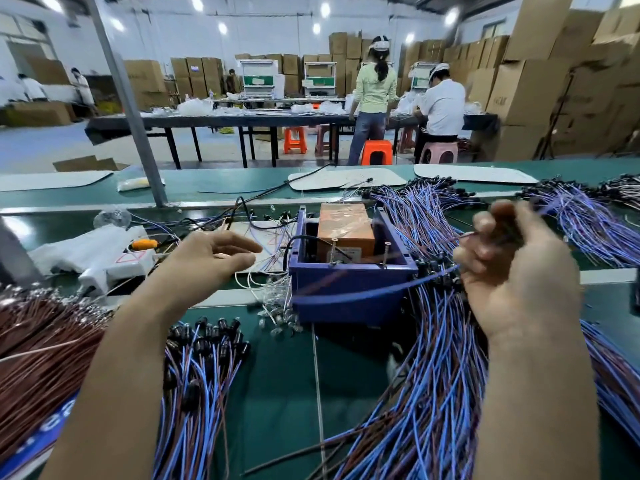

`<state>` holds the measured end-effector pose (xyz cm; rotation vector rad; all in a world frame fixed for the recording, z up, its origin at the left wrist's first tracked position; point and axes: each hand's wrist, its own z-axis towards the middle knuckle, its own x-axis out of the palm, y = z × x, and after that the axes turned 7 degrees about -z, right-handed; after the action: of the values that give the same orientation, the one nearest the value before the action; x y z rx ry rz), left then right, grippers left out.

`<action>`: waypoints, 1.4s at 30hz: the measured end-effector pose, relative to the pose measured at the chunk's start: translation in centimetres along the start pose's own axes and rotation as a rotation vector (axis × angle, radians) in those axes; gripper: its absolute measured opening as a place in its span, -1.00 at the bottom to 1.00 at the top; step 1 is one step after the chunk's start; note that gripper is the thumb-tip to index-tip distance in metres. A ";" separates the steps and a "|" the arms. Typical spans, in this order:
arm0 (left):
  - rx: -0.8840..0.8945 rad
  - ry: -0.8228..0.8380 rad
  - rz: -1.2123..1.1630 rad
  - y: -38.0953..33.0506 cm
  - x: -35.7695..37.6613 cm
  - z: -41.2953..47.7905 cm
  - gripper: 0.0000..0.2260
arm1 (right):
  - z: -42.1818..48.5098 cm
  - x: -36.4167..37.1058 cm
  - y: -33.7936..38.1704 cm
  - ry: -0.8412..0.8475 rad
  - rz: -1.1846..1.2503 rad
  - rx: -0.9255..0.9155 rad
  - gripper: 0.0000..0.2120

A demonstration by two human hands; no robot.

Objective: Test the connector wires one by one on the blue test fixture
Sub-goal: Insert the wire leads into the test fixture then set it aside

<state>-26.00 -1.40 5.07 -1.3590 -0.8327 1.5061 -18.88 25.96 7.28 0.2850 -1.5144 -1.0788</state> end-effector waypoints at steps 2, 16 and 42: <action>0.030 0.030 -0.059 -0.9 0.7 -0.5 -0.88 | -0.3 0.0 0.0 0.240 -0.272 0.086 -0.69; 0.021 0.248 -0.560 -2.6 8.8 -1.9 -0.81 | -0.9 1.6 -3.4 0.633 -0.972 0.354 -0.60; -0.152 0.022 -0.436 0.7 9.5 0.0 -0.79 | 2.3 -1.4 -6.0 0.261 -1.260 0.377 -0.48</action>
<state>-25.94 7.16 0.95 -1.2005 -1.1627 1.1048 -22.82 24.75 2.20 1.7295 -1.2202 -1.5772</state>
